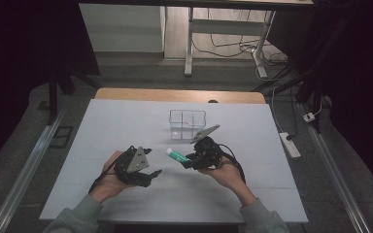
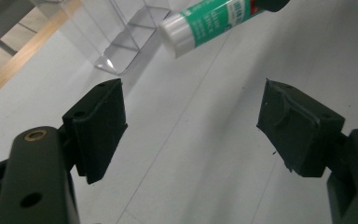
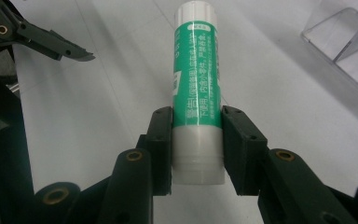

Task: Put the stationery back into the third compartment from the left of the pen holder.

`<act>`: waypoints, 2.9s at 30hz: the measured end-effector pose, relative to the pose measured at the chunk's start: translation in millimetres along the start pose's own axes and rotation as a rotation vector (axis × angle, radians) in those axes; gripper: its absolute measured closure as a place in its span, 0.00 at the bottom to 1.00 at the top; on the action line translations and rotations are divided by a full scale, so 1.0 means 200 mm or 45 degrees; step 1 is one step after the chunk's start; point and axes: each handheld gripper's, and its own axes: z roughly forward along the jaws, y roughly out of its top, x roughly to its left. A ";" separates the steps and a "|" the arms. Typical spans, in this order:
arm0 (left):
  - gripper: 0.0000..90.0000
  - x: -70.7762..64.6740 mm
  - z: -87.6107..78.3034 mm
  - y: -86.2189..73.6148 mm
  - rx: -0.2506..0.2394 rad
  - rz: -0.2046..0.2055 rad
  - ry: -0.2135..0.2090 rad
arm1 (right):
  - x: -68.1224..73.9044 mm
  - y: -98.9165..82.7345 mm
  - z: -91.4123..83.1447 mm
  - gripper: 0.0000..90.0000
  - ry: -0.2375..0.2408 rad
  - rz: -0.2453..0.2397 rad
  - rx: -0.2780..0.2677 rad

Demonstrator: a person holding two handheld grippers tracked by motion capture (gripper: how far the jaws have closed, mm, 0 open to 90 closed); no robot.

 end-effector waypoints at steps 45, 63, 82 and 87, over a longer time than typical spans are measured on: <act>0.73 -0.08 0.17 0.08 0.141 0.346 -0.029 | 0.02 0.02 0.03 0.61 0.145 0.000 -0.078; 0.73 0.10 0.11 0.00 -0.037 -0.031 -0.089 | -0.01 -0.05 -0.07 0.43 -0.019 -0.003 -0.489; 0.73 0.08 0.09 0.02 -0.192 -0.156 -0.109 | 0.03 -0.06 -0.02 0.39 -0.039 0.004 -0.570; 0.73 0.06 0.10 0.03 -0.201 -0.151 -0.118 | 0.05 -0.05 -0.01 0.38 -0.033 -0.012 -0.579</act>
